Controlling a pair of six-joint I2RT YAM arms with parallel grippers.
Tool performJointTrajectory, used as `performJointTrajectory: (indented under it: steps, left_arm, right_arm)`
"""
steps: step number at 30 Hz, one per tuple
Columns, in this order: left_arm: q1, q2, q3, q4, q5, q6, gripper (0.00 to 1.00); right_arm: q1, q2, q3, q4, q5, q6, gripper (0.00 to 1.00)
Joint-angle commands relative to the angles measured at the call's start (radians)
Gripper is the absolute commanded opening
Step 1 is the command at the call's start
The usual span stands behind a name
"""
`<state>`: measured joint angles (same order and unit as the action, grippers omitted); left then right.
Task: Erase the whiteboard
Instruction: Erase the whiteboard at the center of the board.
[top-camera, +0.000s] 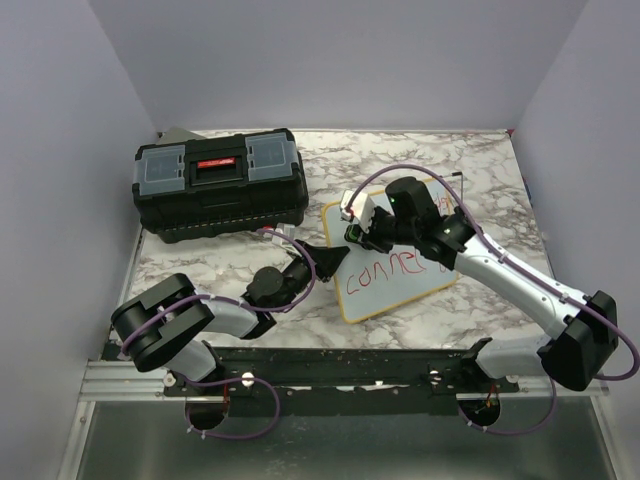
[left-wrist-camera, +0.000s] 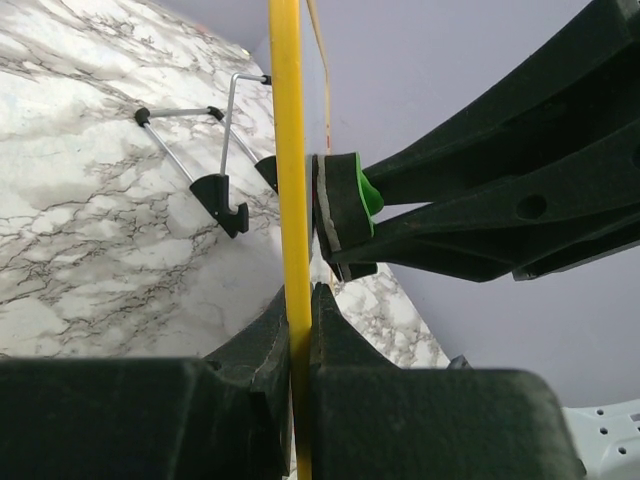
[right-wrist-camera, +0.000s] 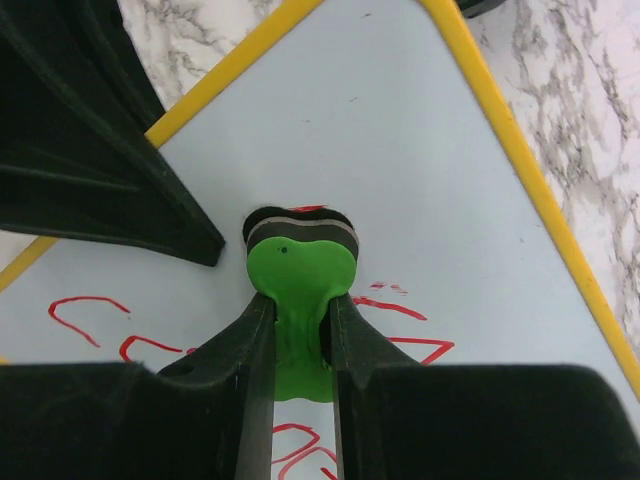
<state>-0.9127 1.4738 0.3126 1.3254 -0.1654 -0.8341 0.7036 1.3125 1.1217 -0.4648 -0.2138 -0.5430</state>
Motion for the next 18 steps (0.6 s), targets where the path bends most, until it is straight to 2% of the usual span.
performJointTrajectory:
  steps: [1,2,5,7,11,15,18]
  left_arm:
    - [-0.025,-0.006,0.001,-0.073,0.044,0.062,0.0]
    - [-0.025,-0.009,0.001,-0.076,0.044,0.065,0.0]
    - [-0.025,-0.019,0.0,-0.097,0.039,0.074,0.0]
    - [-0.025,-0.024,-0.002,-0.106,0.033,0.079,0.0]
    - [-0.025,-0.031,-0.003,-0.112,0.032,0.086,0.0]
    - [-0.024,-0.04,-0.004,-0.118,0.032,0.092,0.0]
    - [-0.025,-0.046,-0.004,-0.128,0.033,0.102,0.0]
  right_arm:
    - [0.001,-0.021,0.009,-0.095,-0.162,-0.08,0.01]
    - [0.0,-0.024,0.001,-0.088,-0.16,-0.072,0.01]
    - [0.0,-0.028,-0.022,0.044,0.063,0.006,0.01]
    - [-0.001,-0.029,-0.011,0.07,0.141,0.027,0.01]
    - [0.0,-0.016,0.003,0.042,0.086,0.018,0.01]
    - [0.004,-0.015,0.005,-0.097,-0.167,-0.081,0.01]
    - [0.009,-0.019,-0.011,-0.066,-0.104,-0.064,0.01]
